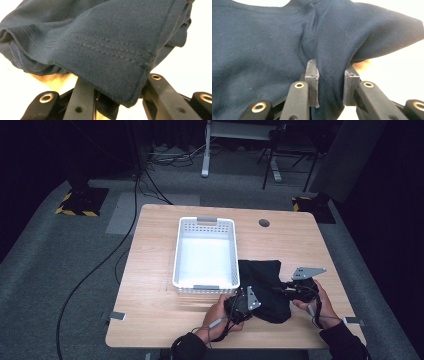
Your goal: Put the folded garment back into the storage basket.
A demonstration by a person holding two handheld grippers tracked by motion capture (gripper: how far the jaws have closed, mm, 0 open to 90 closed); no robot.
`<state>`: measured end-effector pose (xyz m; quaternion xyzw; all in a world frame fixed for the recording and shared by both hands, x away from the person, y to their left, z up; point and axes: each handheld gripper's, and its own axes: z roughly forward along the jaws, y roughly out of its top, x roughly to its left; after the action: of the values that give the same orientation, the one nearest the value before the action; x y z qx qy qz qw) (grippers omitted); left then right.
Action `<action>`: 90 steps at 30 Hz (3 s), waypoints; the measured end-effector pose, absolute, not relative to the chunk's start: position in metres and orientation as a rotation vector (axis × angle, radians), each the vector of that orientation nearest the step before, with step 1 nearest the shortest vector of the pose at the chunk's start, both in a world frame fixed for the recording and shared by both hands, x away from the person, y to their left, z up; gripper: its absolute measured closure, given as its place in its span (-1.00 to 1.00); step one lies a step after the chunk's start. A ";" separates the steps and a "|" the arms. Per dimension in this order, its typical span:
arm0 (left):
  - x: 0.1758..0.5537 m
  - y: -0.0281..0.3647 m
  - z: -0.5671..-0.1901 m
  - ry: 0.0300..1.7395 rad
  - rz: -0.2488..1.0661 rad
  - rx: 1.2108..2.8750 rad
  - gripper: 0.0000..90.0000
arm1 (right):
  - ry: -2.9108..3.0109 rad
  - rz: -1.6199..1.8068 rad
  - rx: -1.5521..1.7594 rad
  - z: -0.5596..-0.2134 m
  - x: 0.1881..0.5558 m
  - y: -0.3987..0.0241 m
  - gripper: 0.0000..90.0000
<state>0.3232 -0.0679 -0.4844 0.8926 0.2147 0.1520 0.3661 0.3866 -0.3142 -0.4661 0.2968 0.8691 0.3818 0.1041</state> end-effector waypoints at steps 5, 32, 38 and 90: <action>0.325 -0.070 -0.476 0.542 0.406 2.281 0.62 | 2.517 1.138 0.869 -0.460 0.384 -0.315 0.63; 0.354 -0.098 -0.407 0.463 0.558 2.261 0.66 | 2.342 1.190 0.892 -0.403 0.393 -0.339 0.64; 0.360 -0.100 -0.390 0.454 0.609 2.247 0.67 | 2.300 1.204 0.882 -0.388 0.397 -0.339 0.65; 0.380 -0.035 -0.340 0.580 0.781 2.146 0.69 | 2.250 1.242 0.751 -0.338 0.420 -0.267 0.65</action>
<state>0.3802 -0.0351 -0.3399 0.8413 0.2273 0.3064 0.3828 0.4203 -0.2668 -0.3381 0.2729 0.8179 0.4513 0.2300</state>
